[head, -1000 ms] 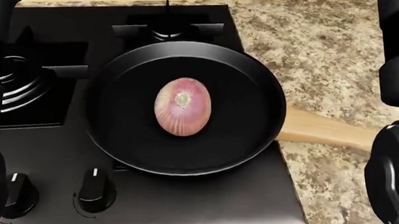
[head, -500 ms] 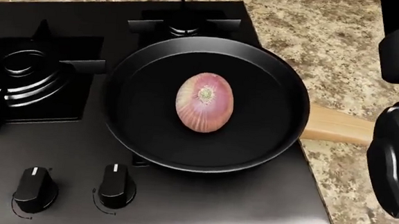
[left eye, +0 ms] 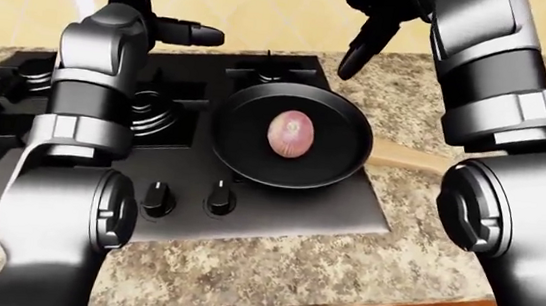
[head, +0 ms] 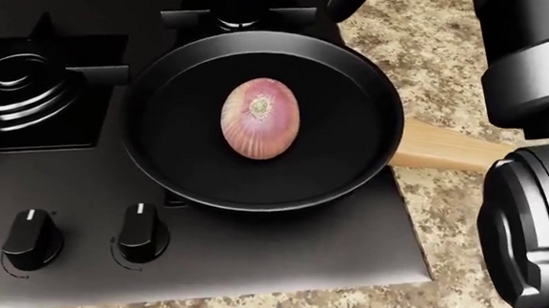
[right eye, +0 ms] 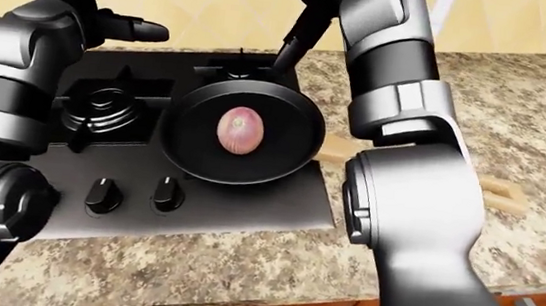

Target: Pick the onion from the pan and place it in the bowl.

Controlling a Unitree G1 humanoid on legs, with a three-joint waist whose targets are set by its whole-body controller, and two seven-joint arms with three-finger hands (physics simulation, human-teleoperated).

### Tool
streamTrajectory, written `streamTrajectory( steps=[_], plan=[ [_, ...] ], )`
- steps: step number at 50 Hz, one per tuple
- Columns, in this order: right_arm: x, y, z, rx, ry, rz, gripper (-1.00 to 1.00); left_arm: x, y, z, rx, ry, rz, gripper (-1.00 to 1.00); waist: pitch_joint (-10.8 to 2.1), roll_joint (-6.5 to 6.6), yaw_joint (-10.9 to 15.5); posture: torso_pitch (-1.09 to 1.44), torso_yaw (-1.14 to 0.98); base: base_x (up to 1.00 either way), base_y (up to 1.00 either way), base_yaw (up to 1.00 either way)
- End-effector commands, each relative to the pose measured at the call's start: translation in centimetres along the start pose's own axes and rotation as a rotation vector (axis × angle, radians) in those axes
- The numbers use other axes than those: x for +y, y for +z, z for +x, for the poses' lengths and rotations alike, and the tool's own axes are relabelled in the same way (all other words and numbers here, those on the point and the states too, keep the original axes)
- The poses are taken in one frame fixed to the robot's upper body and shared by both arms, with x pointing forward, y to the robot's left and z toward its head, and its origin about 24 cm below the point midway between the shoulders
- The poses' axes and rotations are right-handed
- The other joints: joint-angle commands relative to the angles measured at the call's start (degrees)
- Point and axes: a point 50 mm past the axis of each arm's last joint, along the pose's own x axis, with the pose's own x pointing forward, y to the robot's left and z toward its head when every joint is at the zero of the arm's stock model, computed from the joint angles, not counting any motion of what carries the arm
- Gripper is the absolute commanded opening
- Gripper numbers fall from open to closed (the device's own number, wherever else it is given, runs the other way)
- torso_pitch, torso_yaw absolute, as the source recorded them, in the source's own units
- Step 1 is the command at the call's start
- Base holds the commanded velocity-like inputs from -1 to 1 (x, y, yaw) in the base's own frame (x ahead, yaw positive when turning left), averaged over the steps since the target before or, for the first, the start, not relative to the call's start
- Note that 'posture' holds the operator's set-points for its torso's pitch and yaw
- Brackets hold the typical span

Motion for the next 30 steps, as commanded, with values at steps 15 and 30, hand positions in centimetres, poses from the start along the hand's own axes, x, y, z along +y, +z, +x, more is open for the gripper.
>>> streamTrajectory(
  steps=[15,30],
  plan=[
    [0.8,2.2,-0.1,-0.014,-0.046,-0.307,1.00,0.4,3.1,-0.8,-0.121,0.011,-0.008,1.00,-2.18,0.25,-0.10,0.00,0.00,0.00,0.00,0.00],
    [2.8,2.6,1.0,-0.005,-0.034,-0.453,1.00,0.2,2.8,-0.7,-0.118,0.008,-0.005,1.00,-2.35,0.44,-0.31,0.00,0.00,0.00,0.00,0.00]
  ],
)
